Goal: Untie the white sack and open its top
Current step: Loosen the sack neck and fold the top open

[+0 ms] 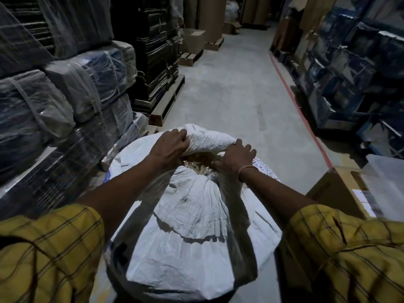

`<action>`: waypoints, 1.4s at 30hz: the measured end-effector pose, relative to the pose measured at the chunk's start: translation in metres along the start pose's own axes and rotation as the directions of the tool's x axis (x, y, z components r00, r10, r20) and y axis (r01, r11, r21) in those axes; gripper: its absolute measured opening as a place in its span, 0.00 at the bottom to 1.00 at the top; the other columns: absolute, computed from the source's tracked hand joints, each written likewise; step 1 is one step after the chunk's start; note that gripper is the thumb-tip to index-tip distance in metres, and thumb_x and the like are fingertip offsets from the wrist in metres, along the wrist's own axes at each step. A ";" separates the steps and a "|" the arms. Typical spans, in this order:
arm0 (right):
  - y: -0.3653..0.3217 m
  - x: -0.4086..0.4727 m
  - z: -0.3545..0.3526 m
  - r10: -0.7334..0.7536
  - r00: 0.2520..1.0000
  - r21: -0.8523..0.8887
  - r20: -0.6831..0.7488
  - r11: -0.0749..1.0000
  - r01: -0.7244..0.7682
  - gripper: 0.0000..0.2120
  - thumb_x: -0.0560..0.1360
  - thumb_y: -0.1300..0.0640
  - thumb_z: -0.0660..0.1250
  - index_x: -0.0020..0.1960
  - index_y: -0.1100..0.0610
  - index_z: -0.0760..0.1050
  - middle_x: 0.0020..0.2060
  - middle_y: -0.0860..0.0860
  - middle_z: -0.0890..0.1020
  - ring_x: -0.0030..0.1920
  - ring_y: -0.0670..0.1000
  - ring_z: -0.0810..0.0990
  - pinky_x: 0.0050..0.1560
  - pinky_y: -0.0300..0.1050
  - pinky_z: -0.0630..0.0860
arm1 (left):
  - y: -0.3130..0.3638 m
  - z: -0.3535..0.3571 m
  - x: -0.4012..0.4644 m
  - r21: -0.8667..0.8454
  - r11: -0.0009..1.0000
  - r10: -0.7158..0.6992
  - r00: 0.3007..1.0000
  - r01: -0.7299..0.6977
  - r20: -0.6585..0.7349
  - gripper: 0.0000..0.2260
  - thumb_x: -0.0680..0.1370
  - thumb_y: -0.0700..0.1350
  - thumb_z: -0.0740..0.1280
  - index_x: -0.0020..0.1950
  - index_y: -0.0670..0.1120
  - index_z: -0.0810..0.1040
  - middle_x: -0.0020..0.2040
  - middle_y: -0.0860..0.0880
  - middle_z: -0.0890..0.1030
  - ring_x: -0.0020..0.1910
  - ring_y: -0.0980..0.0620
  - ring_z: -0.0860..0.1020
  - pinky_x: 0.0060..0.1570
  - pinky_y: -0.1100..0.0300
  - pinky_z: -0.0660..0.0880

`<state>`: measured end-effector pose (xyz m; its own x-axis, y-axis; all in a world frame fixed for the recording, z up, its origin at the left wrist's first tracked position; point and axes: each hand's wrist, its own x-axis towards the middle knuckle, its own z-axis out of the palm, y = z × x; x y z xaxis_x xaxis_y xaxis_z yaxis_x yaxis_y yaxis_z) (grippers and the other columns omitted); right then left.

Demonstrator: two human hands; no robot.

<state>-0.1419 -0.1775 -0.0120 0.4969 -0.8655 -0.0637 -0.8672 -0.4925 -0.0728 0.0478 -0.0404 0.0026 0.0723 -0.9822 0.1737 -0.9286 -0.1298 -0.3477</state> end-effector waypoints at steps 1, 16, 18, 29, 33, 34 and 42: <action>-0.005 -0.003 0.004 0.024 1.000 0.000 0.016 1.000 -0.024 0.49 0.66 0.29 0.72 0.75 0.59 0.66 0.71 0.57 0.67 0.70 0.66 0.67 0.68 0.64 0.63 | 0.003 -0.001 -0.001 -0.020 0.997 -0.077 0.995 0.078 0.062 0.26 0.63 0.47 0.80 0.58 0.42 0.78 0.52 0.42 0.76 0.45 0.41 0.78 0.40 0.48 0.75; 0.032 0.022 0.008 -0.257 0.966 0.270 -0.012 0.930 0.250 0.35 0.74 0.62 0.68 0.79 0.53 0.61 0.73 0.61 0.71 0.67 0.68 0.74 0.64 0.56 0.73 | 0.006 0.024 0.002 -0.397 0.825 -0.218 0.876 0.401 0.431 0.43 0.80 0.44 0.67 0.84 0.47 0.39 0.83 0.44 0.32 0.82 0.29 0.45 0.76 0.32 0.58; 0.057 0.025 -0.007 -0.359 0.933 0.336 0.023 0.882 0.331 0.33 0.74 0.64 0.67 0.79 0.53 0.66 0.71 0.60 0.76 0.69 0.62 0.77 0.66 0.50 0.73 | -0.020 0.020 -0.003 -0.435 0.835 -0.121 0.884 0.337 0.452 0.42 0.81 0.47 0.67 0.85 0.47 0.42 0.84 0.44 0.34 0.82 0.30 0.50 0.79 0.38 0.57; 0.113 0.013 -0.021 -0.262 0.938 0.794 0.226 0.608 -0.022 0.16 0.71 0.61 0.72 0.58 0.63 0.81 0.54 0.62 0.85 0.50 0.57 0.82 0.58 0.62 0.80 | -0.064 0.020 -0.028 -0.226 0.974 0.052 0.935 0.031 0.352 0.38 0.79 0.52 0.68 0.84 0.53 0.51 0.85 0.49 0.41 0.74 0.33 0.68 0.69 0.41 0.71; 0.077 -0.004 -0.016 -0.231 0.966 0.585 0.119 0.802 0.120 0.29 0.60 0.49 0.67 0.61 0.54 0.76 0.45 0.54 0.83 0.47 0.57 0.81 0.45 0.52 0.79 | -0.030 0.000 -0.027 -0.184 0.968 -0.125 0.963 0.171 0.238 0.28 0.76 0.52 0.68 0.75 0.52 0.68 0.85 0.50 0.54 0.75 0.35 0.61 0.70 0.41 0.62; 0.070 -0.008 -0.016 -0.249 0.965 0.553 0.083 0.817 0.163 0.34 0.59 0.44 0.66 0.64 0.54 0.74 0.44 0.53 0.81 0.46 0.57 0.80 0.44 0.48 0.75 | -0.024 -0.003 -0.027 -0.133 0.974 -0.153 0.962 0.186 0.224 0.25 0.75 0.55 0.68 0.72 0.51 0.72 0.84 0.48 0.56 0.76 0.35 0.60 0.71 0.41 0.60; 0.041 -0.024 -0.006 -0.759 0.616 -0.425 -0.211 0.639 0.641 0.17 0.76 0.51 0.62 0.61 0.57 0.79 0.59 0.58 0.78 0.55 0.61 0.73 0.51 0.55 0.69 | 0.030 -0.019 -0.024 0.000 0.958 -0.284 0.951 0.286 0.120 0.22 0.73 0.53 0.71 0.64 0.45 0.79 0.72 0.34 0.71 0.72 0.35 0.66 0.69 0.43 0.63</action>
<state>-0.1895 -0.1774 -0.0078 0.9575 -0.1790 0.2261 -0.2490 -0.9087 0.3351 0.0113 -0.0178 0.0053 0.3765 -0.9136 0.1535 -0.8689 -0.4057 -0.2837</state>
